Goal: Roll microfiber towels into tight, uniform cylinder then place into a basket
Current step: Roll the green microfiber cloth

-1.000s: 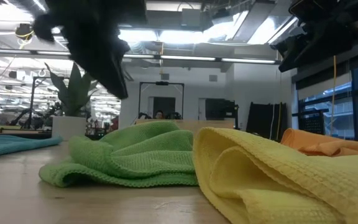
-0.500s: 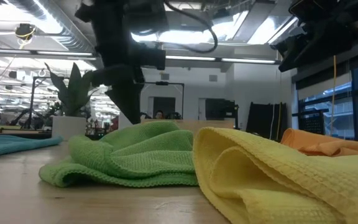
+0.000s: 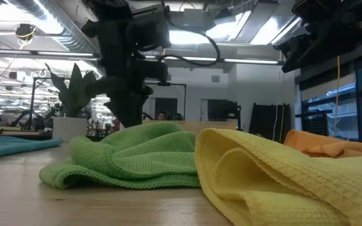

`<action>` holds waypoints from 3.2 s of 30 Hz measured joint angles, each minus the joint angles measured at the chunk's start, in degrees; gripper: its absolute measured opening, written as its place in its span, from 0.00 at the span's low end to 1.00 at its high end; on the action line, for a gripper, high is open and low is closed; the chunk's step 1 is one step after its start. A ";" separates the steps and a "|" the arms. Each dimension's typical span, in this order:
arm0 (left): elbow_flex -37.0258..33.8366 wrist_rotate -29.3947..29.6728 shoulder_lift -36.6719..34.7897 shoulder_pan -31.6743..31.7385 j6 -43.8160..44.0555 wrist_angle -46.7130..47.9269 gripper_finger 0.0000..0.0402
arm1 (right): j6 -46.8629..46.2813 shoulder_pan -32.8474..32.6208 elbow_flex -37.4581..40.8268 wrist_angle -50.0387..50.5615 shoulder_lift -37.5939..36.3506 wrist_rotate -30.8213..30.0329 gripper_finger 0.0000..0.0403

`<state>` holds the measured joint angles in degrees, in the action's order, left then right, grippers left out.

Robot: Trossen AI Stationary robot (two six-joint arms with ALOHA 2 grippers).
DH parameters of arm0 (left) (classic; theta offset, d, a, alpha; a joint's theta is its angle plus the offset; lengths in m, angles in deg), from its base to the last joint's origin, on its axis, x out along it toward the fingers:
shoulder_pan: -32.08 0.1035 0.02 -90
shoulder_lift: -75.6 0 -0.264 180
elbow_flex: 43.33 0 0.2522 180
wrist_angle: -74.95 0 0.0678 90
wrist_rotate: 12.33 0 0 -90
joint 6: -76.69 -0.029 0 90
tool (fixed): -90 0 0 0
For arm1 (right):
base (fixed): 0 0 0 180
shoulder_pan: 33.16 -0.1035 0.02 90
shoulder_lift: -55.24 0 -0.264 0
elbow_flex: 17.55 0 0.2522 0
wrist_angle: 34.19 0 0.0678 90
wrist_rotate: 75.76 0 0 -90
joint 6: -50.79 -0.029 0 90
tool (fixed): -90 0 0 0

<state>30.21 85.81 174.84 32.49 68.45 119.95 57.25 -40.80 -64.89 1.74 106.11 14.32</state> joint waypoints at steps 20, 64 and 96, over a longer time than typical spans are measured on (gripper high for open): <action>-3.70 0.08 -0.13 1.49 -1.46 -6.80 0.16 | 0.28 0.00 0.00 -0.02 0.00 -0.04 0.41; 12.54 5.28 0.57 0.22 3.23 27.71 0.00 | 0.28 0.02 0.00 -0.09 0.02 -0.04 0.41; 7.03 3.25 0.61 0.24 9.79 25.05 0.07 | 0.28 0.00 0.00 0.00 0.02 -0.04 0.41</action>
<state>37.23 89.07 175.45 32.73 78.24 145.00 57.53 -40.79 -64.89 1.74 106.14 14.28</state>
